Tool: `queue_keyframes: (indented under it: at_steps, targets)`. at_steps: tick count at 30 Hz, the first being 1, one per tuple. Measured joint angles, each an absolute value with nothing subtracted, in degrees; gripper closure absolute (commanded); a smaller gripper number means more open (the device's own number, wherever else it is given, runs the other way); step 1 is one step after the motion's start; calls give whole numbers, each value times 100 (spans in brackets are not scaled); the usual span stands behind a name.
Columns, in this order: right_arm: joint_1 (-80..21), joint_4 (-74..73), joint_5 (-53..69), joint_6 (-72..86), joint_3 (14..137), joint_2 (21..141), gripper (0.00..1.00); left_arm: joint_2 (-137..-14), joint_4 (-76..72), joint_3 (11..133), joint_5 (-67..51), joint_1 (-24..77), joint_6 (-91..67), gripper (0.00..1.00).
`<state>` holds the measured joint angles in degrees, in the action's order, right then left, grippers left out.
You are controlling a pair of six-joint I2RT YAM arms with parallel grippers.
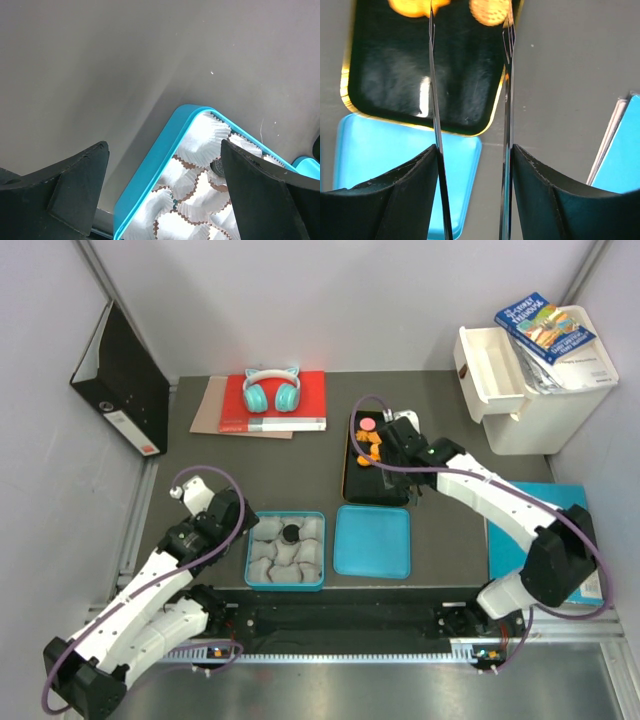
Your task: Pack the cookies
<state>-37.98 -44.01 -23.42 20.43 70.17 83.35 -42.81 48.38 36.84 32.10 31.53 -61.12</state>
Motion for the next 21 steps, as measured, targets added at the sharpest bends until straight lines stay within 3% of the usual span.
queue_keyframes:
  at_steps: [21]
  targets:
    - [-3236,-4053,-2294,1809,7242,9406,43,-4357,4696,3682,3133,3153,-5986,2]
